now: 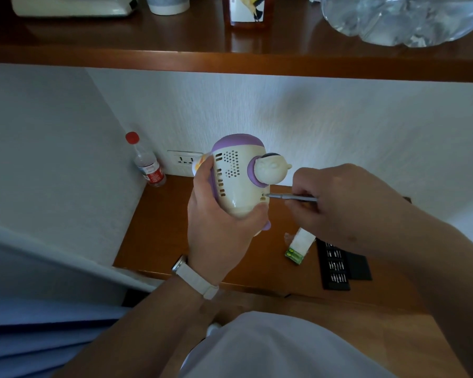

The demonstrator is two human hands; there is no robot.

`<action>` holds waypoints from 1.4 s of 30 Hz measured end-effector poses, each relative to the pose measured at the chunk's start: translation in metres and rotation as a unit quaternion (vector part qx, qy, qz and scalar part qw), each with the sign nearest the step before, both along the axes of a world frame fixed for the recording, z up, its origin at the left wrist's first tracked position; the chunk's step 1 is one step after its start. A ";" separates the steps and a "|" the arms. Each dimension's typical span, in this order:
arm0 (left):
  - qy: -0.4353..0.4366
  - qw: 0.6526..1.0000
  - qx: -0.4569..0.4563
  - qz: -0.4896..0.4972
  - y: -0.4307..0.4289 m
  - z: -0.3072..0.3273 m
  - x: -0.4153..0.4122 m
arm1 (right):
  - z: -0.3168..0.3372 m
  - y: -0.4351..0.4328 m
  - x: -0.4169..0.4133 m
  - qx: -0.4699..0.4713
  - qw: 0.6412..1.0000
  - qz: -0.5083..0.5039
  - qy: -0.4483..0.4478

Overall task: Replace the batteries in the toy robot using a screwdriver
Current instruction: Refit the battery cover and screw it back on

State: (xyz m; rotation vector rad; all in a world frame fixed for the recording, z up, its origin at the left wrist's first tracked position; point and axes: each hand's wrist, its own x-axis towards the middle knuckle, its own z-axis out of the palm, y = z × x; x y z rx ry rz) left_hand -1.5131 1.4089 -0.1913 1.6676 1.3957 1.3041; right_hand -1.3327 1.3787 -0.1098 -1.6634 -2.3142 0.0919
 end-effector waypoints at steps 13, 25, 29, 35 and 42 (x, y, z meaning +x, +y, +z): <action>-0.022 1.000 -0.004 -0.014 -0.001 0.002 0.007 | 0.001 -0.003 0.003 0.048 0.999 0.011 0.008; -0.005 1.000 -0.005 -0.012 -0.003 -0.005 0.005 | 0.000 0.002 0.005 -0.007 1.000 -0.001 -0.008; -0.013 1.000 -0.008 -0.011 -0.003 -0.004 0.008 | -0.001 0.002 0.007 0.019 1.000 0.019 0.003; -0.017 1.000 -0.004 -0.008 0.001 -0.002 0.011 | -0.001 0.004 0.010 0.017 1.000 0.002 -0.023; -0.028 0.999 0.003 -0.023 0.001 -0.001 0.017 | 0.002 0.000 0.016 0.020 1.000 0.015 -0.007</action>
